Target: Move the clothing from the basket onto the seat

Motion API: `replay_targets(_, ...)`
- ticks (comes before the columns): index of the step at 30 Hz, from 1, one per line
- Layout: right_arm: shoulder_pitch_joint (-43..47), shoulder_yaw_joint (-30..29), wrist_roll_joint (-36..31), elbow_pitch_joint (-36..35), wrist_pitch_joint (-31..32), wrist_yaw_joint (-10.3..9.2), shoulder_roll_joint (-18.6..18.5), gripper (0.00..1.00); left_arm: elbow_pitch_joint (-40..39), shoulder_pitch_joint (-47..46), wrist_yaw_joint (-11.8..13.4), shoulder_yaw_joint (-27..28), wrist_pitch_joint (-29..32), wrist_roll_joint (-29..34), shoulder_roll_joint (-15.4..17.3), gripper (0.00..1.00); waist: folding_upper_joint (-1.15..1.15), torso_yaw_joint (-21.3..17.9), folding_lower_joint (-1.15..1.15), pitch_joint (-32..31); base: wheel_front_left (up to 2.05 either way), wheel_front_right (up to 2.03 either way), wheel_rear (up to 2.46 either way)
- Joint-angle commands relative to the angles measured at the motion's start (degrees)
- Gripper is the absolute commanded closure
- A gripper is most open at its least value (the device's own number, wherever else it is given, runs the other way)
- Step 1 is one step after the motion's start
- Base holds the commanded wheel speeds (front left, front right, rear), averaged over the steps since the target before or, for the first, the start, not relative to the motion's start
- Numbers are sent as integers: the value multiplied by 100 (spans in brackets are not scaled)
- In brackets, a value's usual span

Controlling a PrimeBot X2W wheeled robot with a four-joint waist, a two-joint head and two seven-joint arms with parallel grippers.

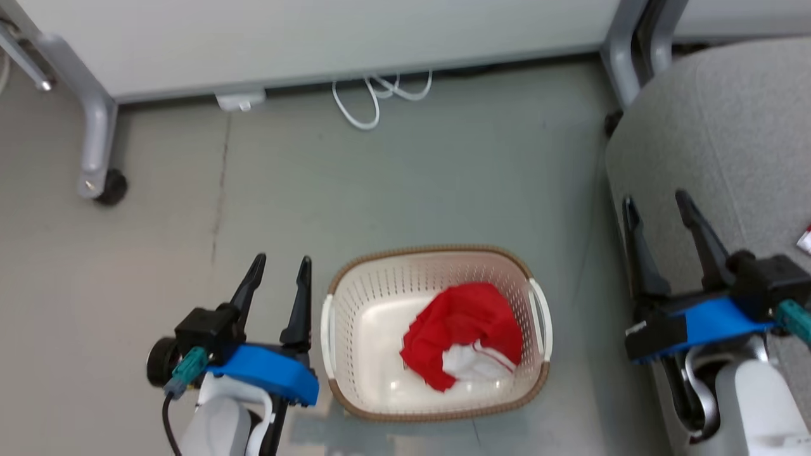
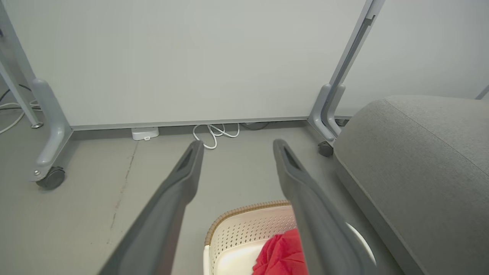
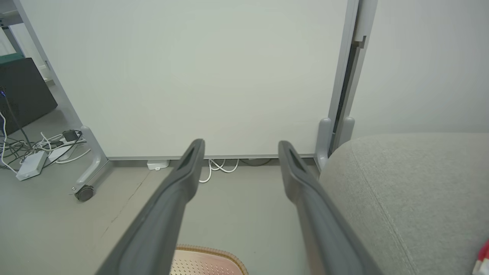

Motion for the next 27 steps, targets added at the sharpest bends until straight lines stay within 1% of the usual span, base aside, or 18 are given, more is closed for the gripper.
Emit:
replay_targets(1,-126,15,-12,-35,17,1,-1,0,11,-148,-13,-17,-26,16,-3,0,0,-169,-1,580,0,0,0)
replay_targets(5,-593,110,-72,-164,11,1,-1,0,169,-538,-13,-246,-27,-14,5,0,0,-313,-1,1217,0,0,0)
replay_targets(11,-1198,206,-42,-287,-75,1,0,0,538,-1178,-13,-804,-27,-44,64,0,0,-573,-1,2016,0,0,0)
replay_targets(21,-1661,320,136,-324,-328,1,0,0,1311,-2111,-12,-1961,-26,-202,168,0,0,-1100,-1,2901,0,0,0)
replay_targets(27,-1780,278,227,-398,-476,1,2,0,1763,-2558,-12,-2612,-26,-257,248,0,0,-1378,-1,3293,0,0,0)
